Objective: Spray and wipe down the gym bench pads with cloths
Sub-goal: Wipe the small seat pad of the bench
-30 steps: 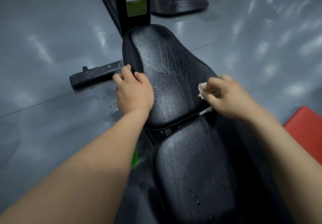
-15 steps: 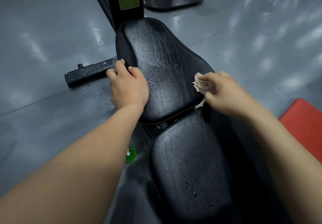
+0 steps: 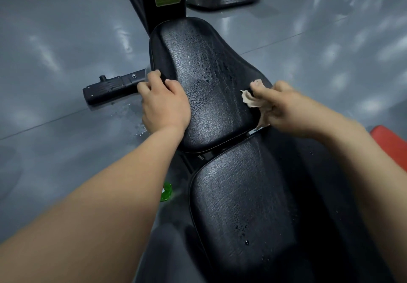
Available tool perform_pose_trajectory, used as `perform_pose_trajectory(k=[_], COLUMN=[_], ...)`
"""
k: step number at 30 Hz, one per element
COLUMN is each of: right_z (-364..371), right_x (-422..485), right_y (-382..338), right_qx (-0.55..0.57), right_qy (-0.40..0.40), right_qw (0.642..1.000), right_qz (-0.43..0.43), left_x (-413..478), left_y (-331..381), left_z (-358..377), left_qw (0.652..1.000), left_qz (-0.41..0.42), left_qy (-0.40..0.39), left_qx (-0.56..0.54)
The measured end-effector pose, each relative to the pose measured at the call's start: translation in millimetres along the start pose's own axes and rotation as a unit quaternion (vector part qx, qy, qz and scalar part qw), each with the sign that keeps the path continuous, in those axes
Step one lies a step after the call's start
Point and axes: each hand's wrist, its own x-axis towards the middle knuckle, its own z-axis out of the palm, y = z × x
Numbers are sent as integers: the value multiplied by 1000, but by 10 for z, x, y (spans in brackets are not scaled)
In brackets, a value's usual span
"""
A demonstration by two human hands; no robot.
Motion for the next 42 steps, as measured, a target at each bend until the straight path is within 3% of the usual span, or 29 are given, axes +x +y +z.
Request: perform_pose_trajectory(k=[7, 11, 18, 26, 28, 31, 36, 42], right_z=[17, 225, 256, 168, 187, 297, 319, 208], right_x=[565, 535, 41, 802, 687, 210, 94, 795], right_y=[313, 164, 61, 113, -21, -210, -118, -72], right_qx=[3, -24, -7, 37, 72, 137, 83, 72], right_qy=[128, 179, 136, 213, 217, 162, 128, 183], right_qw=[991, 983, 986, 974, 973, 976, 981, 980], right_qz=[27, -26, -99, 67, 23, -58, -124, -13], left_x=[-11, -5, 9, 5, 10, 6, 13, 4], left_y=[14, 0, 0, -2, -5, -7, -6, 9], left_z=[1, 9, 13, 17, 15, 16, 9, 2], left_qw=[1000, 1000, 1000, 1000, 1000, 1000, 1000, 1000], left_qz=[2, 0, 8, 7, 5, 4, 5, 1], left_qy=[1, 2, 6, 3, 3, 1, 1, 0], left_qx=[5, 2, 3, 4, 3, 3, 0, 4])
